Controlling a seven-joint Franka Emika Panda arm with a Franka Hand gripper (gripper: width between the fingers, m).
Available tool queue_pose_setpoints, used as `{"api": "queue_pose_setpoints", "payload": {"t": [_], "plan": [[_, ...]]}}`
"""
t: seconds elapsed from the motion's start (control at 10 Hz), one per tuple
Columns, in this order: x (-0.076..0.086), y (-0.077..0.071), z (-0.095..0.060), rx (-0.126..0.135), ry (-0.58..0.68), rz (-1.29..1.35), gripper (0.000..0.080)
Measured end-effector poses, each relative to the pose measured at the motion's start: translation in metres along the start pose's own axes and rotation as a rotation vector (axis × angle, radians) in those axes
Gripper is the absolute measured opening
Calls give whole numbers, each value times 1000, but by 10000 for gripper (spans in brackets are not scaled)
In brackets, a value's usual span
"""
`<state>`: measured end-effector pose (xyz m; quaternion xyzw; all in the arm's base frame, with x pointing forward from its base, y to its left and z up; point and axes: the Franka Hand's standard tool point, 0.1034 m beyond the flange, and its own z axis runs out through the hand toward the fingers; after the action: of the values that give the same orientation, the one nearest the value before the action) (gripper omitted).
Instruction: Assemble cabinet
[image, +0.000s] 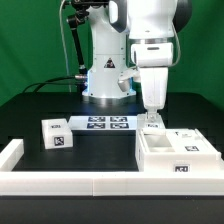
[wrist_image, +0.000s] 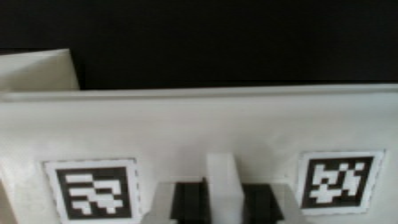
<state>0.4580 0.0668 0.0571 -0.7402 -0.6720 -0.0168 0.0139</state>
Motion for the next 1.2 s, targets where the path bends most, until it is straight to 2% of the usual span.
{"api": "queue_pose_setpoints", "payload": {"t": [0.4, 0.8, 1.1, 1.2], "plan": [[-1, 0, 0, 1, 0, 2, 68], [1, -1, 1, -42, 21, 13, 68], [0, 0, 1, -37, 18, 10, 68], [0, 0, 1, -27, 13, 7, 68]]}}
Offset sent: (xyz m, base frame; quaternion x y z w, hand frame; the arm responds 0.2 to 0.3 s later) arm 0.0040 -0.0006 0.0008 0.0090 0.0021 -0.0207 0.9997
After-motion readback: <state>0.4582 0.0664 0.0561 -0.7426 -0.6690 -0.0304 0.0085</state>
